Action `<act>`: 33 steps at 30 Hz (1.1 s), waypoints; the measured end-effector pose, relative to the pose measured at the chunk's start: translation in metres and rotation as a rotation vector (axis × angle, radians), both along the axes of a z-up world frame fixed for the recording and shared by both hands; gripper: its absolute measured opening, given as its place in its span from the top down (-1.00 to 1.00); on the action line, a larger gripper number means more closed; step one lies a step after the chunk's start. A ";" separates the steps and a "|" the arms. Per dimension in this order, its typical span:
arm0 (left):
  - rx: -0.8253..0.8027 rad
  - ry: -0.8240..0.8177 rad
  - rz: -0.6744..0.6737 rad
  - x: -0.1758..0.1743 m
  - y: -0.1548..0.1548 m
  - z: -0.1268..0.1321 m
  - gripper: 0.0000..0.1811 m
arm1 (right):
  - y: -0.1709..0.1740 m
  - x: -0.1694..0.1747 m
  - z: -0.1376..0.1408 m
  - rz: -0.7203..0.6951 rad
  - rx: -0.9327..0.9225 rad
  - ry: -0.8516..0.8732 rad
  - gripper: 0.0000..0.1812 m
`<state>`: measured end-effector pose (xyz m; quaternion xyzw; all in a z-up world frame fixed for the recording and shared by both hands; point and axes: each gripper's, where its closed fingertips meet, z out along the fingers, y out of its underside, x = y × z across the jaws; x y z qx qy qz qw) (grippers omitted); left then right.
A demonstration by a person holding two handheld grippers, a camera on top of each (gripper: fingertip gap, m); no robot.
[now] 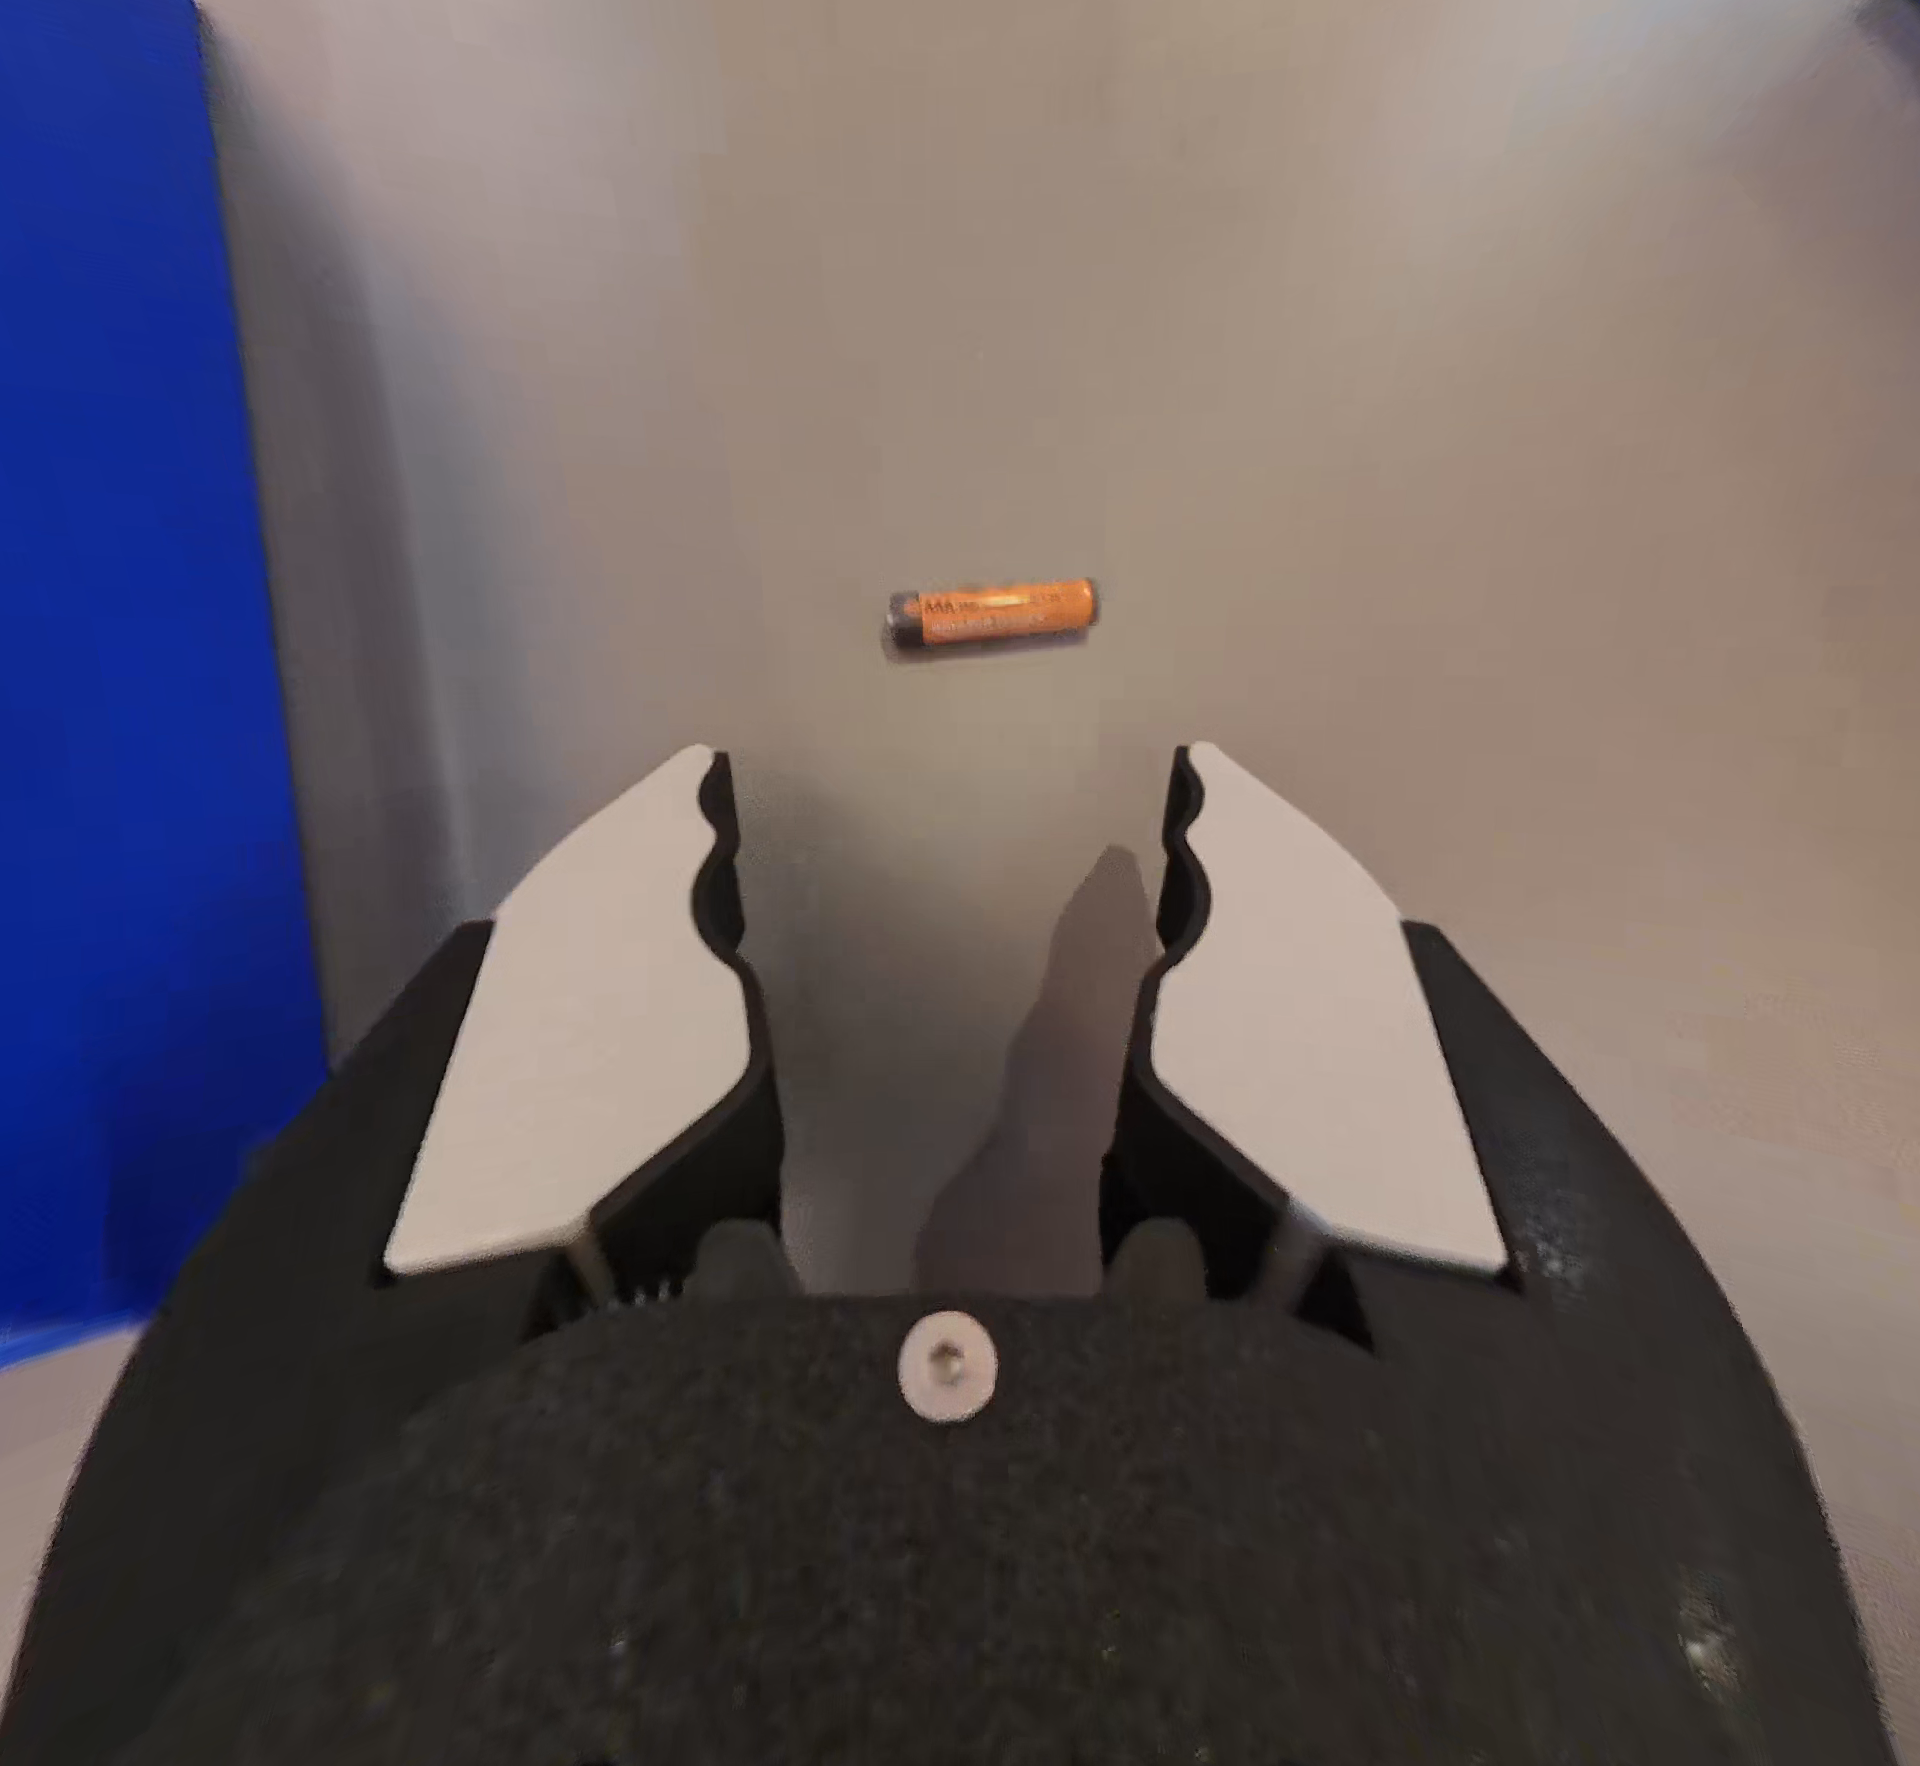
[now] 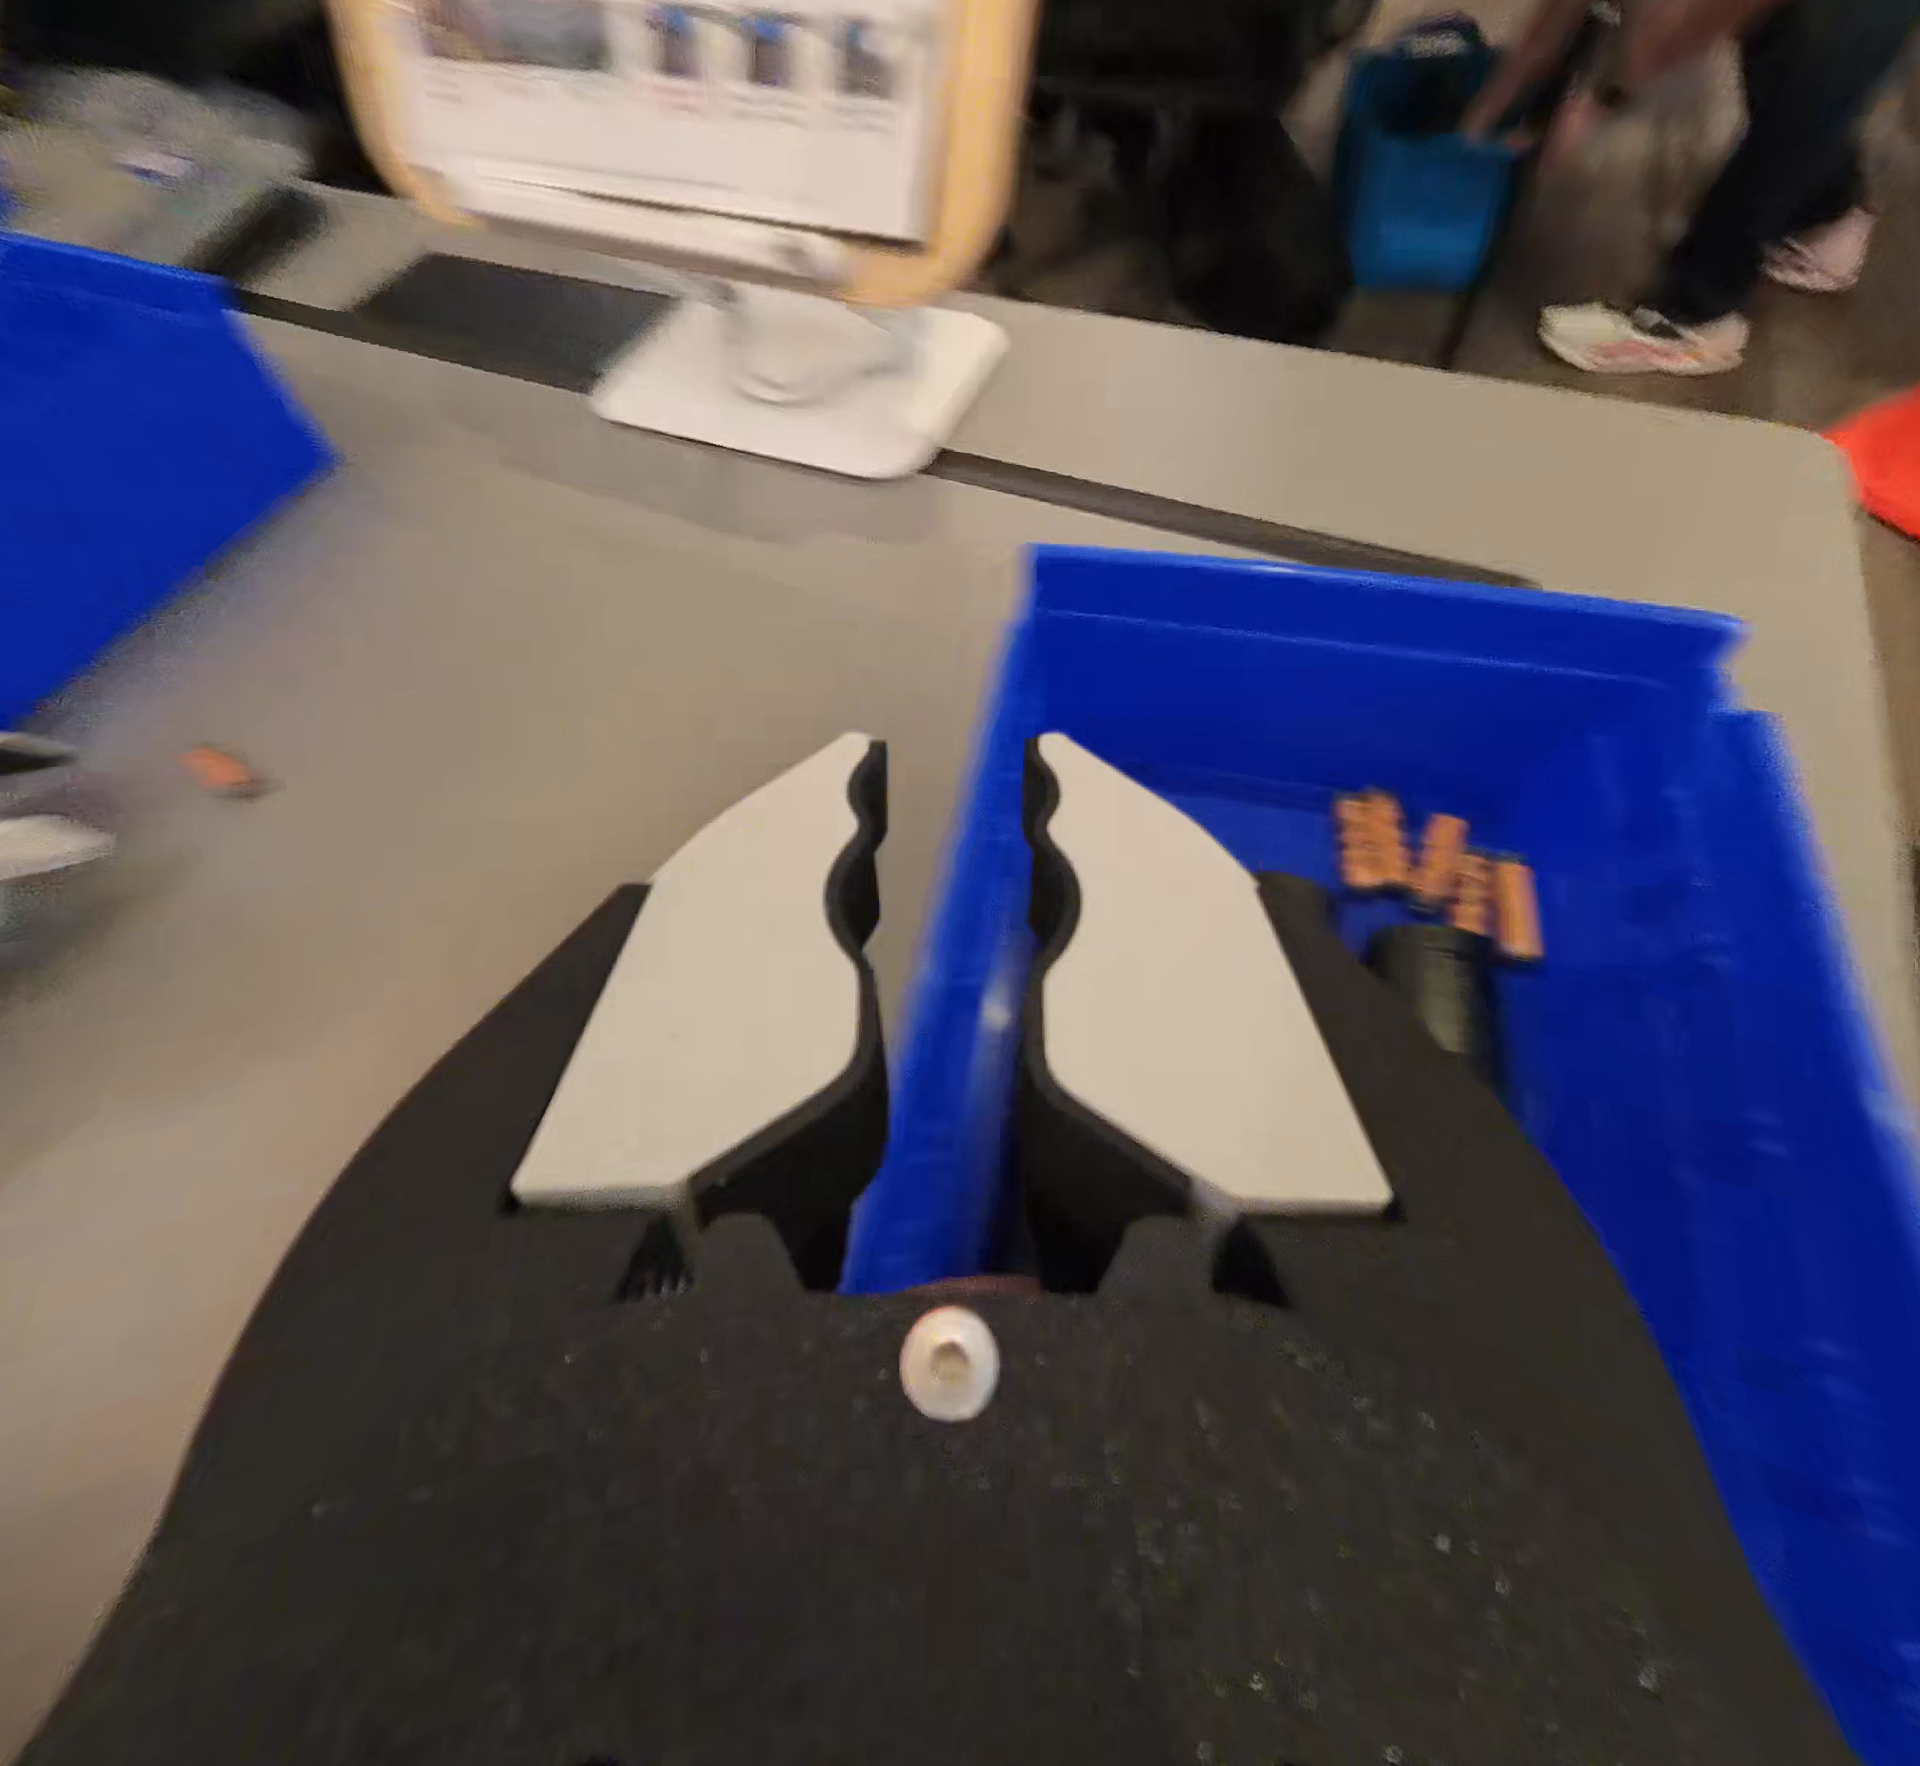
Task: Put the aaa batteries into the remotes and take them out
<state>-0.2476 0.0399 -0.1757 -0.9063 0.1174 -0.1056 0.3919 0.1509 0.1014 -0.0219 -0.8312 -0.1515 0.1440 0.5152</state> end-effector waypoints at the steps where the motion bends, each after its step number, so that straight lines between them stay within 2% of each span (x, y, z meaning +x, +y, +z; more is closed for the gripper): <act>1: 0.005 0.039 0.010 0.000 0.007 -0.001 0.14 | -0.018 -0.024 0.004 0.045 0.028 0.025 0.73; 3: -0.001 0.091 0.019 0.005 0.019 -0.006 0.14 | -0.052 -0.075 0.000 0.154 0.032 0.084 0.73; 6: -0.033 0.061 0.022 0.019 0.031 -0.011 0.14 | -0.092 -0.140 -0.022 0.293 -0.032 0.155 0.73; 8: -0.038 0.064 0.052 0.019 0.036 -0.016 0.22 | -0.113 -0.171 -0.041 0.369 -0.101 0.190 0.72; 11: -0.037 0.047 0.060 0.019 0.039 -0.016 0.37 | -0.134 -0.194 -0.058 0.444 -0.181 0.239 0.71; 12: -0.043 0.036 0.042 0.021 0.038 -0.016 0.49 | -0.138 -0.198 -0.060 0.462 -0.195 0.249 0.71; 15: -0.048 0.063 -0.004 0.027 0.035 -0.017 0.50 | -0.140 -0.195 -0.067 0.467 -0.215 0.218 0.71; 18: -0.005 0.051 -0.133 0.048 0.034 -0.010 0.50 | -0.135 -0.188 -0.066 0.456 -0.209 0.219 0.71; 20: 0.036 0.056 -0.316 0.076 0.030 -0.003 0.50 | -0.128 -0.180 -0.067 0.434 -0.203 0.210 0.71; 23: 0.119 0.070 -0.662 0.128 0.013 0.008 0.50 | -0.122 -0.171 -0.078 0.421 -0.242 0.191 0.71; 26: 0.150 0.109 -0.930 0.162 -0.006 0.004 0.50 | -0.117 -0.161 -0.097 0.383 -0.296 0.168 0.70; 29: 0.140 0.185 -1.037 0.172 -0.010 -0.009 0.50 | -0.117 -0.157 -0.116 0.345 -0.352 0.150 0.70; 33: 0.114 0.199 -1.033 0.174 -0.007 -0.017 0.50 | -0.110 -0.167 -0.133 0.294 -0.406 0.134 0.69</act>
